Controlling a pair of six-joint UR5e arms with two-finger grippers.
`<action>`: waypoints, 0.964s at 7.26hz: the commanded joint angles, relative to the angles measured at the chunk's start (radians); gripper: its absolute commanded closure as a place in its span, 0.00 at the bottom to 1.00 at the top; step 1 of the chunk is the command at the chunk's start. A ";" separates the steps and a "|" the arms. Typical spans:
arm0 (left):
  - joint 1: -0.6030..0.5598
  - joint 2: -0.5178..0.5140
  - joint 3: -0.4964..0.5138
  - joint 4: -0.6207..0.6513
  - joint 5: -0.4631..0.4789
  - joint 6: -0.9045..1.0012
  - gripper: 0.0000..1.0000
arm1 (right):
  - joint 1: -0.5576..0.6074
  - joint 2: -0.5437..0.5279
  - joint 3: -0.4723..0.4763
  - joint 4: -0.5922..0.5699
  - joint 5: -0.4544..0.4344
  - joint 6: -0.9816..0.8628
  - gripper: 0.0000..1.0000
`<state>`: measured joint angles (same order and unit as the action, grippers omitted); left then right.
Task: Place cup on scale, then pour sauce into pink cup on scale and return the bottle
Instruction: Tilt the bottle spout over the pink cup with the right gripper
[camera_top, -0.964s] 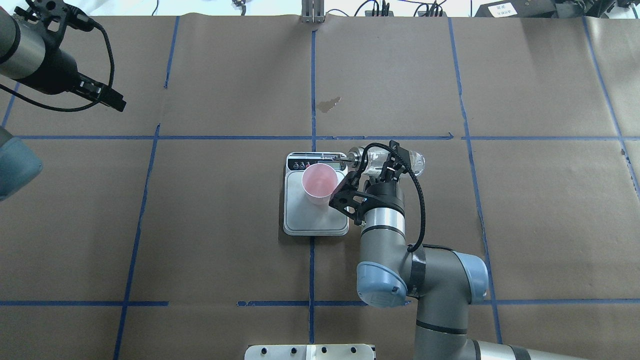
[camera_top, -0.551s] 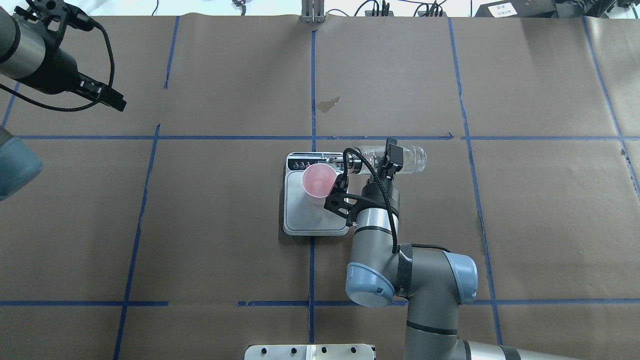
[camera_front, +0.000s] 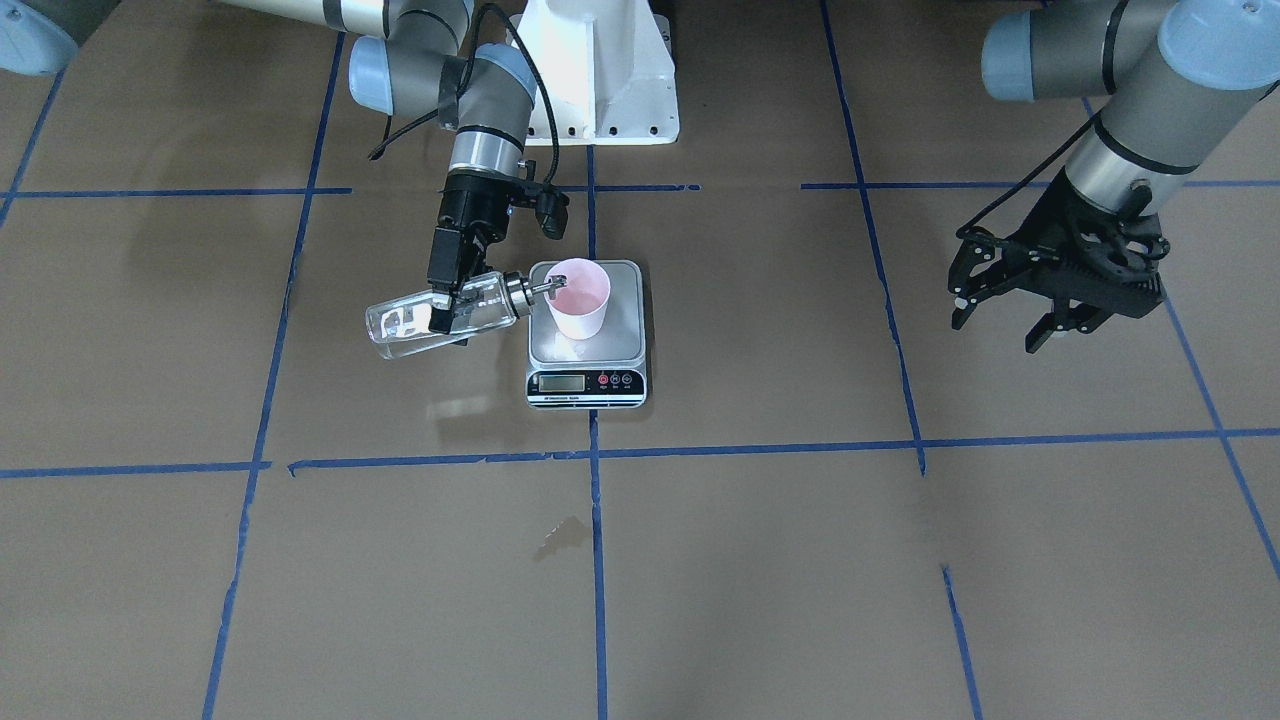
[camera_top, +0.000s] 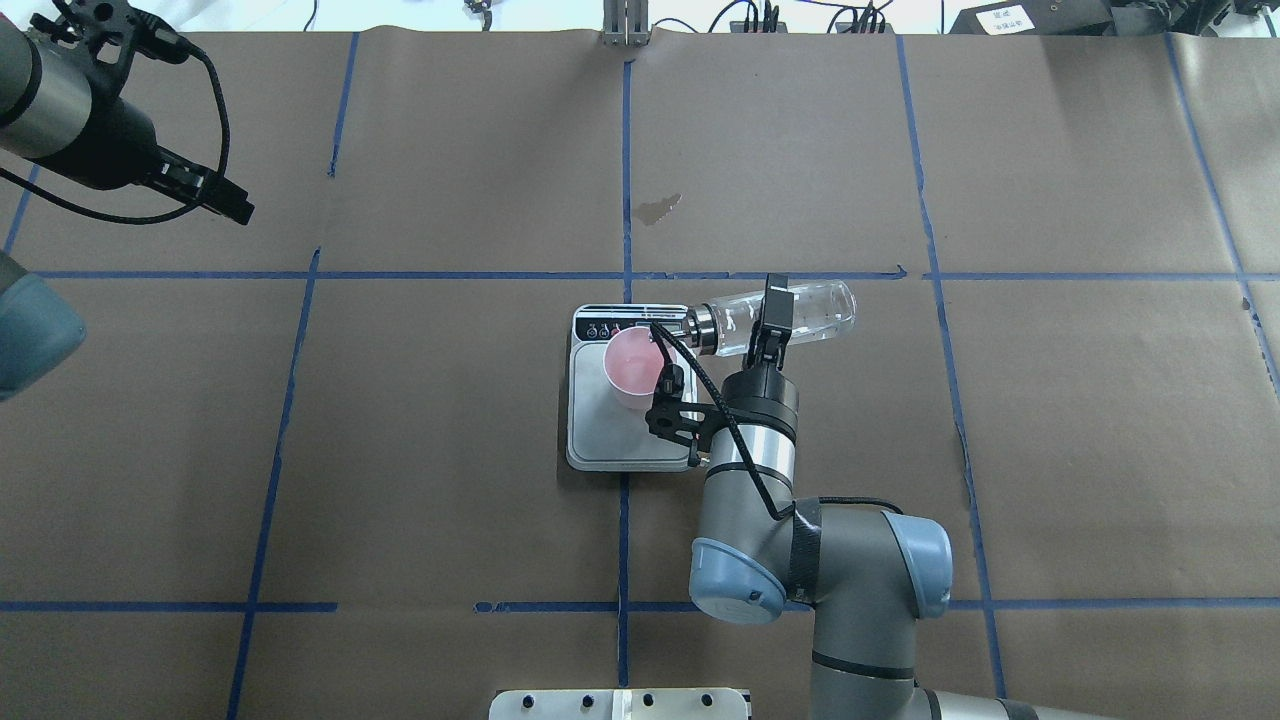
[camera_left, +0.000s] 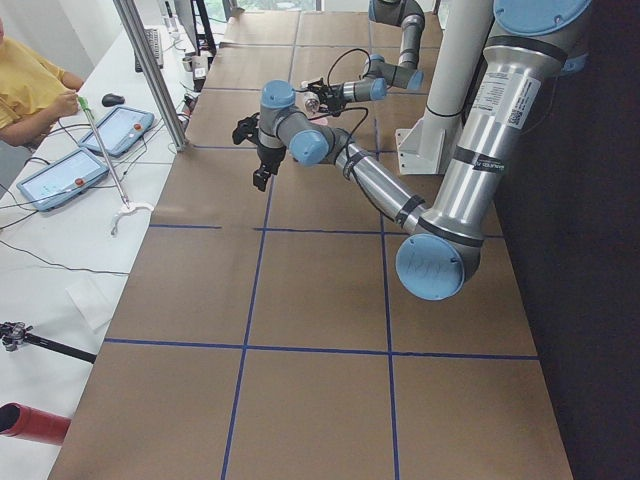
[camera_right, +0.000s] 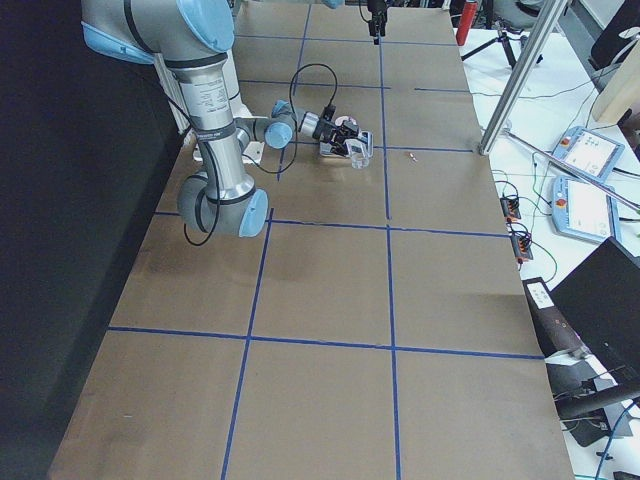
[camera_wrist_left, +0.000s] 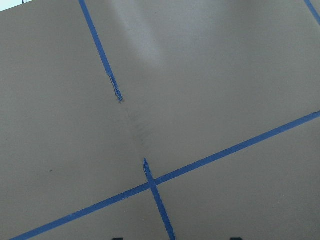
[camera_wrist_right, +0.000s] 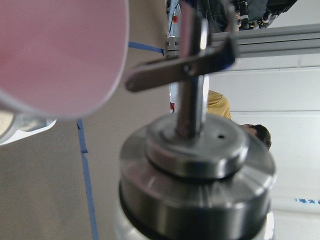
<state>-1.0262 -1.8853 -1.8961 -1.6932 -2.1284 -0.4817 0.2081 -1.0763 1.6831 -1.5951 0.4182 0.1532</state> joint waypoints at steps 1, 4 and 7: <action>0.000 0.000 -0.001 0.000 -0.001 -0.002 0.23 | 0.004 0.004 0.013 0.000 -0.027 -0.125 1.00; 0.002 -0.002 -0.001 0.000 -0.002 -0.008 0.23 | 0.011 -0.007 0.038 -0.002 -0.074 -0.272 1.00; 0.000 -0.002 -0.003 0.001 -0.002 -0.009 0.23 | 0.013 -0.027 0.082 -0.006 -0.098 -0.427 1.00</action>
<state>-1.0249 -1.8868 -1.8985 -1.6925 -2.1307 -0.4897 0.2197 -1.0978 1.7437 -1.5996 0.3269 -0.1894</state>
